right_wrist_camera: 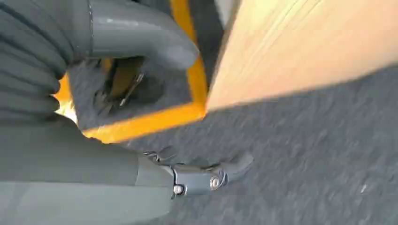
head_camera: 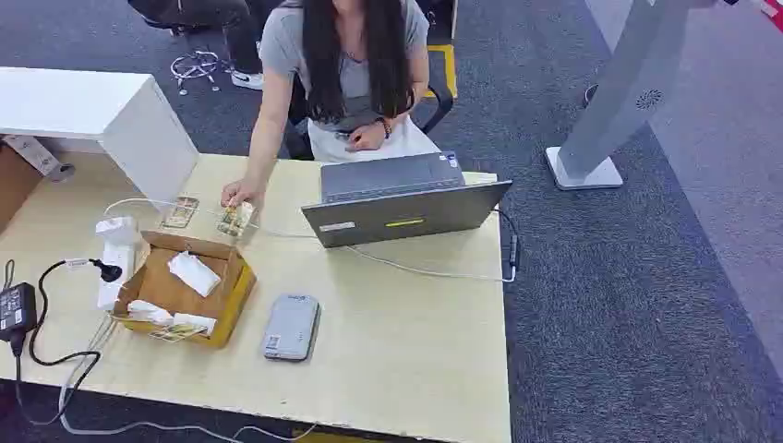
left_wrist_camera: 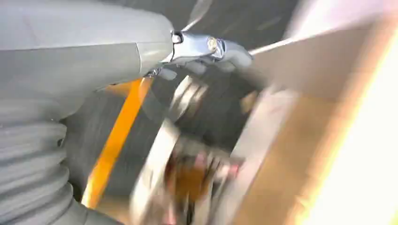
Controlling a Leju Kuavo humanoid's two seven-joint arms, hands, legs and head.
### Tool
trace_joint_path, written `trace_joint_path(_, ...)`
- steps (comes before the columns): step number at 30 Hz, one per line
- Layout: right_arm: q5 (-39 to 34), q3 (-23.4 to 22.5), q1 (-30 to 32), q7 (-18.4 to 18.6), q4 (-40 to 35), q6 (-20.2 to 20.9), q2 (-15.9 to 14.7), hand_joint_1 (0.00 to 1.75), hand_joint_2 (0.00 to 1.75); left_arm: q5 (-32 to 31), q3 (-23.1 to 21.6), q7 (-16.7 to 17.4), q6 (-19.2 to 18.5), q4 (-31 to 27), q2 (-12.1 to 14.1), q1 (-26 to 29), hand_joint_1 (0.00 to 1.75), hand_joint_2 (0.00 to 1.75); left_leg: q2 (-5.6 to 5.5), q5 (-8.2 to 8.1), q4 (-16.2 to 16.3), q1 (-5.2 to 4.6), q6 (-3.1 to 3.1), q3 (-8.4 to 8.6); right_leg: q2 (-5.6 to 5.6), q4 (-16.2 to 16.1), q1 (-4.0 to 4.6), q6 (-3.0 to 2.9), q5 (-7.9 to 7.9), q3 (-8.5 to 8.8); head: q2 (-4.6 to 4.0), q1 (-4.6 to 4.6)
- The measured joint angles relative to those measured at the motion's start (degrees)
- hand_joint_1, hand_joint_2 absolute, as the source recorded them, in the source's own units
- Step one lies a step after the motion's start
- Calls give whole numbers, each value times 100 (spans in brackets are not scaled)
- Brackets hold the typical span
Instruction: Pass the card to the sensor for recognition and then transmit it.
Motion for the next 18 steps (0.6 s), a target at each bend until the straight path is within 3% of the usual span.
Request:
trace_joint_path(2, 50, -114, 14, -2, 7, -24, 17, 0, 175, -30, -166, 0, 499, -1438, -217, 477, 0, 175, -1, -7, 0, -3, 10, -3, -5, -3, -2, 4, -2, 1, 0, -7)
trace_joint_path(4, 72, -193, 12, 2, 7, -70, 48, 0, 175, 118, -275, 0, 595, -2542, -337, 775, 0, 175, -6, -8, 0, -6, 14, -3, -12, -4, -8, 8, -3, 2, 0, -9)
trace_joint_path(7, 179, -291, -1, 41, 9, -92, 81, 0, 175, -34, -445, 0, 675, -3712, -499, 1033, 0, 175, -18, 3, 0, -4, 17, -6, -24, -3, -5, 16, -1, 6, 0, -9)
trace_joint_path(9, 276, -343, -11, 61, 9, -92, 96, 0, 175, -341, -653, 0, 960, -4487, -611, 1191, 0, 175, -18, 6, 1, -4, 21, -8, -25, -3, -5, 22, 7, 8, 0, -5)
trace_joint_path(13, 437, -446, -22, 116, 9, -116, 135, 0, 175, -404, -922, 0, 988, -5479, -674, 1328, 0, 175, -18, 15, 3, -6, 23, -6, -25, -3, -8, 27, 12, 10, 0, -7)
trace_joint_path(18, 518, -560, -40, 159, 7, -162, 173, 0, 175, -396, -1093, 0, 944, -6271, -738, 1406, 0, 175, -20, 16, 3, -7, 24, -7, -27, -3, -8, 28, 12, 11, 0, -9)
